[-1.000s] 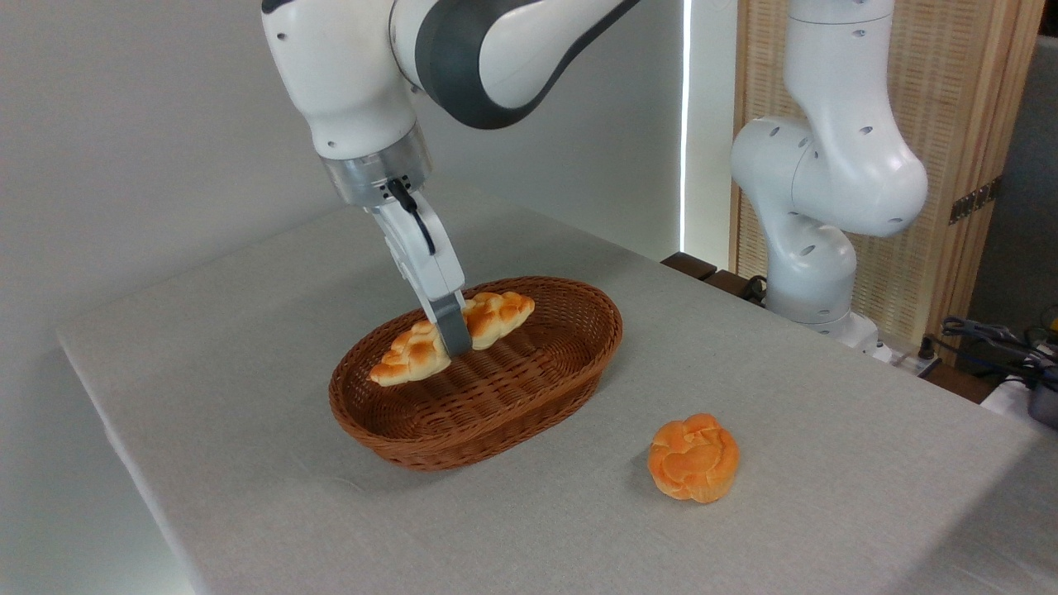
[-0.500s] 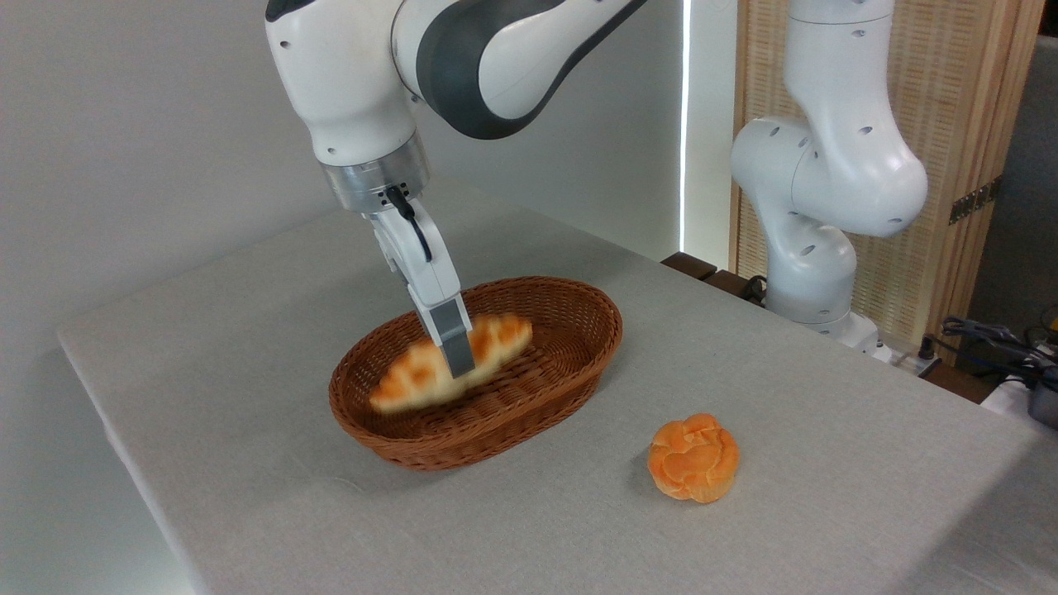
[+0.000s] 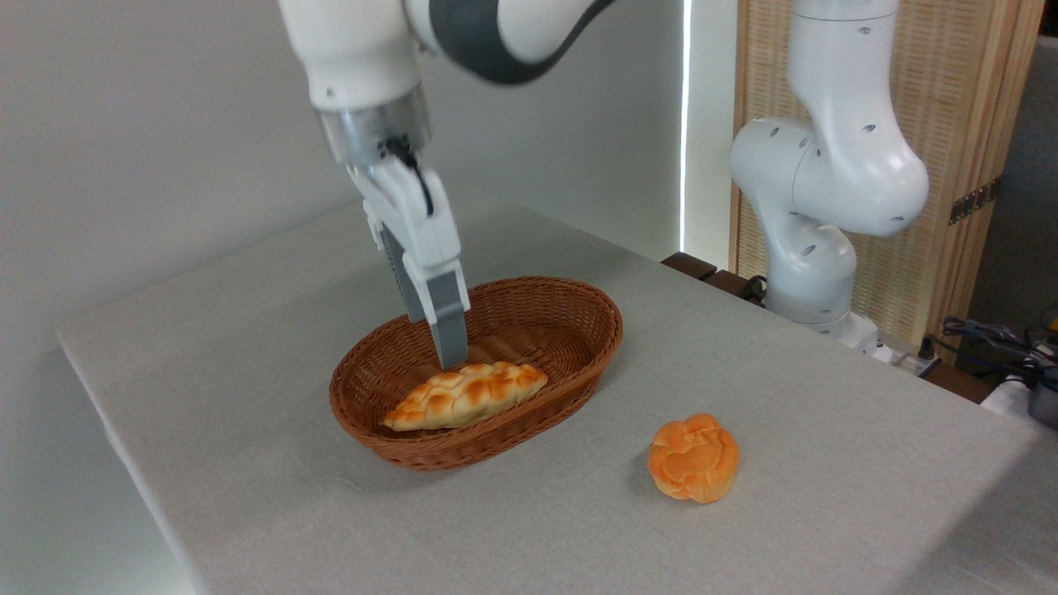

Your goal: Put bread into the basket

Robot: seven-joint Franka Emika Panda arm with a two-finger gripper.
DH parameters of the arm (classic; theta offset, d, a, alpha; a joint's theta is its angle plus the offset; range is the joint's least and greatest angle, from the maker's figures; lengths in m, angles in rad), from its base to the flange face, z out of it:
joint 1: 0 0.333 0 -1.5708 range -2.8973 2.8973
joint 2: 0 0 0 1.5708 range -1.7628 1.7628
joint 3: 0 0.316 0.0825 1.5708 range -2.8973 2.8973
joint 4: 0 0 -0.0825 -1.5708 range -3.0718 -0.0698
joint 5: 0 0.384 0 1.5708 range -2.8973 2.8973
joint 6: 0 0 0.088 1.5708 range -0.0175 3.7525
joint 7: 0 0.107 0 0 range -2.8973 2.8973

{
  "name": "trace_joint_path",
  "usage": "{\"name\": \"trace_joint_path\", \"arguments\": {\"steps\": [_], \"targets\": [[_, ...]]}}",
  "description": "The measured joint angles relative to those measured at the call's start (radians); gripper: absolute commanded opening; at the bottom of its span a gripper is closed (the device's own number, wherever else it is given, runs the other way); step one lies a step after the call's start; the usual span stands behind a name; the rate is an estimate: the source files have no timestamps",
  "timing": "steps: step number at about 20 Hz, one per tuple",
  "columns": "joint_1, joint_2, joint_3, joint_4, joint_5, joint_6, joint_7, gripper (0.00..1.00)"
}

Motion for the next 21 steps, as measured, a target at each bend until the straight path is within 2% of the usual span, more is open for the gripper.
{"name": "trace_joint_path", "arguments": {"steps": [3, 5, 8, 21], "targets": [[0.060, -0.031, 0.012, 0.061, 0.003, -0.025, -0.011, 1.00], [0.075, -0.037, 0.033, 0.098, -0.003, -0.055, -0.043, 1.00], [0.077, -0.035, 0.055, 0.135, -0.016, -0.080, -0.072, 1.00], [0.073, 0.012, 0.050, 0.180, -0.019, -0.138, -0.079, 1.00]]}}
